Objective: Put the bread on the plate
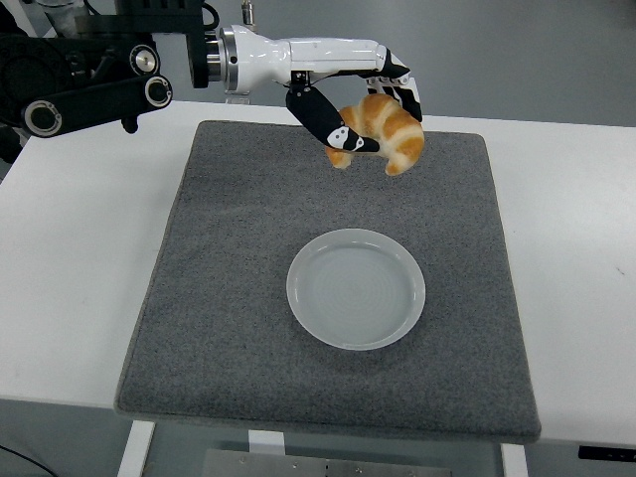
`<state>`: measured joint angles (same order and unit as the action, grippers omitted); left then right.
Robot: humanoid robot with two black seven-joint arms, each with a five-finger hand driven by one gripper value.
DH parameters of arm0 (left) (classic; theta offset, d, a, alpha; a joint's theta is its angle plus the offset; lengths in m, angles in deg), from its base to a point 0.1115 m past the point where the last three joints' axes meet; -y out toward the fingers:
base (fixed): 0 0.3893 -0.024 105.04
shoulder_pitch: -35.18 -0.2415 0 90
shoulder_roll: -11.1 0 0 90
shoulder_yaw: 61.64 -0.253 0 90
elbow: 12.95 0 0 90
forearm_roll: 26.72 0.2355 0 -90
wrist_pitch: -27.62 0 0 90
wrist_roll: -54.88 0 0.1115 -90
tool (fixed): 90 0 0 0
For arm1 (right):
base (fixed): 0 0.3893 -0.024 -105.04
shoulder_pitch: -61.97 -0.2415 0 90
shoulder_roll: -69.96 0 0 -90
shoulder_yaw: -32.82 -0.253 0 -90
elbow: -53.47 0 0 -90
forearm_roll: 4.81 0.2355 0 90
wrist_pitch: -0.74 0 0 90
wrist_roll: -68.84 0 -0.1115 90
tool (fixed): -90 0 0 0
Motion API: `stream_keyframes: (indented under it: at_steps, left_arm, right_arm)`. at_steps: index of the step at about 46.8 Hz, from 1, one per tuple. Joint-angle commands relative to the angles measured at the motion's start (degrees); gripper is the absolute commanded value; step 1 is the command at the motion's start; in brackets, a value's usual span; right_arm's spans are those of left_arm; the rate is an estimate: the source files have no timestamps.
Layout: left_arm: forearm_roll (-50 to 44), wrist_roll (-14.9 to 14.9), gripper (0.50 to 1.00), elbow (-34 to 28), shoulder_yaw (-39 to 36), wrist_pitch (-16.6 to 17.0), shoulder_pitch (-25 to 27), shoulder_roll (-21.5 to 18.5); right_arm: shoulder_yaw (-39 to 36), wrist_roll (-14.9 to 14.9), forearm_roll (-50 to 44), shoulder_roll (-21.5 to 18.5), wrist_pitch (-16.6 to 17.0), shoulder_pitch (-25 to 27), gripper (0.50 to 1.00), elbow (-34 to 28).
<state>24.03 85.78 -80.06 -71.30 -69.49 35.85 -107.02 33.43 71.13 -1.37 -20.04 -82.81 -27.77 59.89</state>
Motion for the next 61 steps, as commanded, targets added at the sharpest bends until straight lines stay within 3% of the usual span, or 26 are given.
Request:
stream_keyframes:
  at_steps: [1,11,31,44,61]
  left_arm:
    - [1.5,0.1,0.5,-0.1,-0.1,0.0,-1.1,1.7]
    - [6.6,0.1,0.5,-0.2,-0.5,-0.1,-5.9,4.0]
    - [16.7,0.0,0.5,1.1,-0.7,0.3,-15.6,4.4]
    - [18.2,-0.1,0.5,3.1,-0.7,0.5,-18.0,6.9]
    - [18.2,-0.2,0.5,4.0,-0.7,0.9,-18.1,7.1]
  right_arm:
    - [0.0,0.0,0.0,0.0,0.1,0.0,0.952,0.0]
    - [0.0,0.0,0.0,0.0,0.1,0.0,0.952,0.0]
    - [0.0,0.0,0.0,0.0,0.1,0.0,0.952,0.0]
    - [0.0,0.0,0.0,0.0,0.1,0.0,0.952,0.0]
    - [0.0,0.0,0.1,0.0,0.0,0.0,0.952,0.0]
